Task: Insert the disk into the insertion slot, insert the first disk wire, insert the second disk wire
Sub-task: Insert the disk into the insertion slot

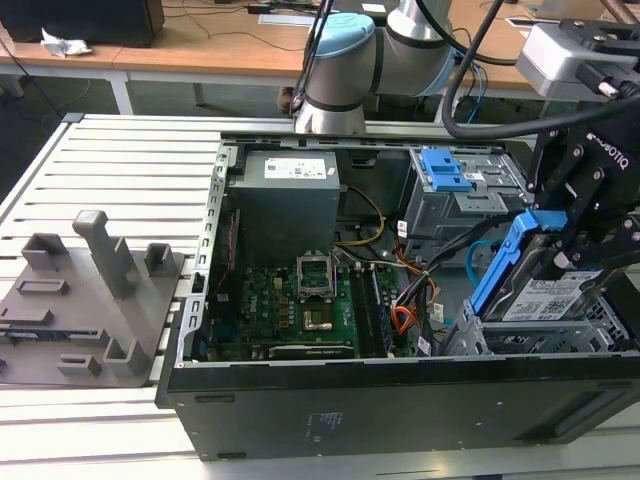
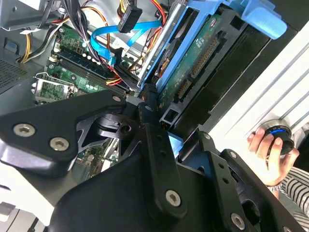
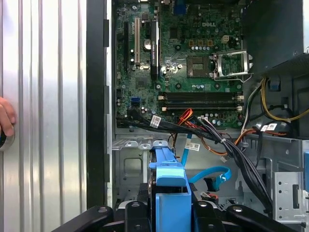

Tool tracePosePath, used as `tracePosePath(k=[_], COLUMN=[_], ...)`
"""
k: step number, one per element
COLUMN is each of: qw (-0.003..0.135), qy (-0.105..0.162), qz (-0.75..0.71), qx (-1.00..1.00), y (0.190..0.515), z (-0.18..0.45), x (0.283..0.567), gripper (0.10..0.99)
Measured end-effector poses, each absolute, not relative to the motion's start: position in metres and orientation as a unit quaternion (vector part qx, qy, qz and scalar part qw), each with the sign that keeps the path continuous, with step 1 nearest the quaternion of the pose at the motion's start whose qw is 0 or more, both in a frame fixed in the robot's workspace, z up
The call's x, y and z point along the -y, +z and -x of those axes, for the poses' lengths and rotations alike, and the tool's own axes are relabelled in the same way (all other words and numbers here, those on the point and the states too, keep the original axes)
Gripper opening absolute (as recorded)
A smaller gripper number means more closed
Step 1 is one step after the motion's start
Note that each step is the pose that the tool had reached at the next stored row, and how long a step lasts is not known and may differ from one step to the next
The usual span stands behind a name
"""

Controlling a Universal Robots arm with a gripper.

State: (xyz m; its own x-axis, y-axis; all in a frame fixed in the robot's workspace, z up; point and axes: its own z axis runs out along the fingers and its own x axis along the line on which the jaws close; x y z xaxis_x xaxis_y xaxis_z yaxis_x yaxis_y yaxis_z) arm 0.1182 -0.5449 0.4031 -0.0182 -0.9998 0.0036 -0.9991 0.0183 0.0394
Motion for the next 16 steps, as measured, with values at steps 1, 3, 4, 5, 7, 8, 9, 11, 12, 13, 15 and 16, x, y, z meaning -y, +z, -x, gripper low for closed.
tracePosePath(k=[1,3,4,5,7,8,9,11,12,13,15,16], qw=[0.015,0.015,0.015,0.015,0.015,0.015,0.015,0.015,0.015,0.015,0.015,0.015], qy=[-0.013,-0.013,-0.013,-0.013,-0.013,-0.013,-0.013,-0.013,-0.013,-0.013,-0.013,-0.013], qz=[-0.701,-0.701,-0.701,-0.701,-0.701,-0.701,-0.700,-0.701,-0.701,-0.701,-0.701,-0.701], qx=[0.713,0.713,0.713,0.713,0.713,0.713,0.713,0.713,0.713,0.713,0.713,0.713], y=[0.4030,0.4028,0.4027,0.4026,0.4024,0.4024,0.4023,0.4022,0.4020,0.4019,0.4016,0.4016], z=[-0.1182,-0.1183,-0.1182,-0.1182,-0.1182,-0.1182,-0.1182,-0.1182,-0.1182,-0.1182,-0.1182,-0.1182], x=[0.5449,0.5449,0.5449,0.5449,0.5449,0.5449,0.5449,0.5449,0.5449,0.5449,0.5449,0.5449], gripper=[0.373,0.439,0.439,0.439,0.439,0.420,0.420,0.357,0.294,0.235,0.106,0.106])
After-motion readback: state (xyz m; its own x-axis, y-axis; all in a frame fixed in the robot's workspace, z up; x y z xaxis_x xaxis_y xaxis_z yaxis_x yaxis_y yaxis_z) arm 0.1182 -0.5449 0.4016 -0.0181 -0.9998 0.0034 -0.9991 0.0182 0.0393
